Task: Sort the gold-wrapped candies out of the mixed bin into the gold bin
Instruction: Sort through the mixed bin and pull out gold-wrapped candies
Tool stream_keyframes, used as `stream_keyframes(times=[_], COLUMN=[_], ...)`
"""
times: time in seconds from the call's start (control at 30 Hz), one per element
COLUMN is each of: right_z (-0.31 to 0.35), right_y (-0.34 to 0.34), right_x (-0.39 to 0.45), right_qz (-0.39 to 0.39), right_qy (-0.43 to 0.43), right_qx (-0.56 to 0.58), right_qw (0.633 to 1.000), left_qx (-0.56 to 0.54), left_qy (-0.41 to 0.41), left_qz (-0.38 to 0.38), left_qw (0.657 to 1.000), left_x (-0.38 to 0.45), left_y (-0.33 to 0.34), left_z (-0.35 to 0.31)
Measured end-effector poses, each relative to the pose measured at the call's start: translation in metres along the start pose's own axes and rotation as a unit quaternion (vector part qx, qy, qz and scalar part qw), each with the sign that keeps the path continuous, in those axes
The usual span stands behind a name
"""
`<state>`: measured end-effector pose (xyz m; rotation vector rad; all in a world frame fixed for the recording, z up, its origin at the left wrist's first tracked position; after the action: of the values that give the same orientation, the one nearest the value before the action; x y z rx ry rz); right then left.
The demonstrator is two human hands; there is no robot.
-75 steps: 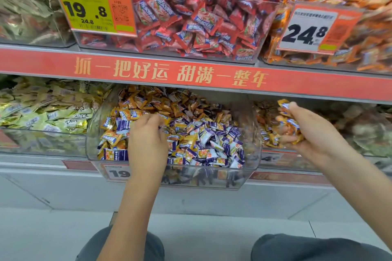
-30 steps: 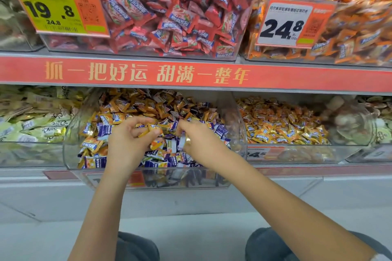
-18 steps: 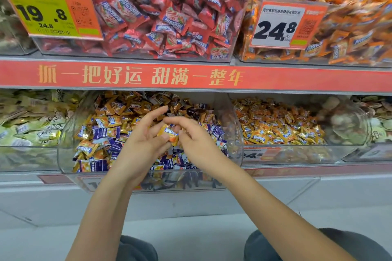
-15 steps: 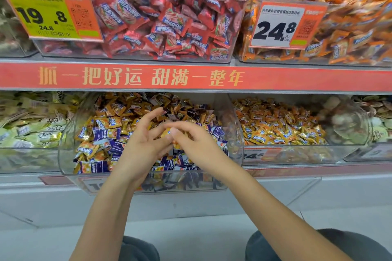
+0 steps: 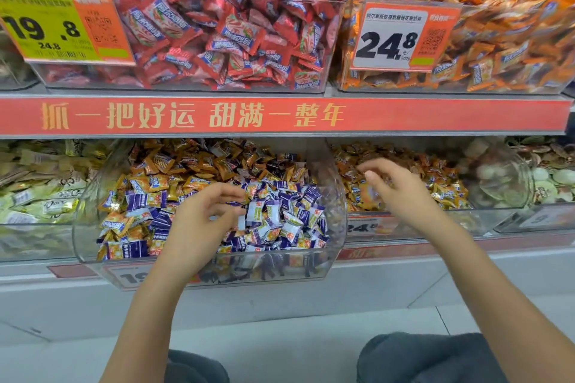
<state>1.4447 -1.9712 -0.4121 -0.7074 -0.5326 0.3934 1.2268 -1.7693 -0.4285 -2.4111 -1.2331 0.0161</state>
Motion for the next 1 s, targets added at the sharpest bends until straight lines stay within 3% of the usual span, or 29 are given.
stream_keyframes(times=[0.03,0.13,0.23,0.4,0.5,0.57,0.7,0.77,0.87,1.0], right_z=[-0.001,0.034,0.074,0.088,0.088,0.089,0.095,0.100,0.106,0.109], right_y=[-0.002,0.004,0.038,0.096,0.113,0.114,0.096,0.089,0.087,0.087], right_x=[0.000,-0.008,-0.005,0.050,0.063,0.062,0.057,0.047,0.022,0.002], right_qz=[0.009,-0.069,0.014,0.200,0.321,0.327,0.261,0.245,0.284,0.367], right_qy=[-0.026,-0.152,-0.223,-0.131,-0.092,-0.104,-0.046,0.018,0.157,0.236], right_qx=[-0.025,0.001,-0.009,-0.248,-0.274,-0.259,-0.080,0.059,0.296,0.429], right_qw=[0.999,0.986,0.975,0.939,0.902,0.903,0.961,0.968,0.898,0.791], left_qx=[0.023,0.132,0.182,0.193,0.193,0.193,0.179,0.146,0.042,-0.063], left_qy=[0.018,0.058,0.070,0.077,0.080,0.084,0.080,0.074,0.055,0.026], left_qz=[-0.012,-0.038,-0.029,-0.011,-0.001,0.003,0.000,-0.021,-0.037,0.001], left_qw=[1.000,0.989,0.980,0.978,0.978,0.978,0.981,0.986,0.997,0.998], left_x=[0.000,0.004,0.005,0.005,0.006,0.007,0.006,0.004,0.001,-0.001], left_y=[-0.001,-0.003,-0.005,-0.008,-0.010,-0.012,-0.014,-0.015,-0.013,0.000], left_z=[0.001,0.007,0.011,0.013,0.014,0.015,0.016,0.014,0.007,-0.005])
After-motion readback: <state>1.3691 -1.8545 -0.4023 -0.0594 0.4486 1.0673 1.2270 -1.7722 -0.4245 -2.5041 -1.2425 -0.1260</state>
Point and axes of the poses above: each hand's wrist, its own x-axis towards the middle knuckle, its own y-axis out of the palm, z = x × y, the point moved 1 cm from there along x, towards the middle knuckle, and after that the axes turned 11 degrees about -z, right-handed, at the moved point
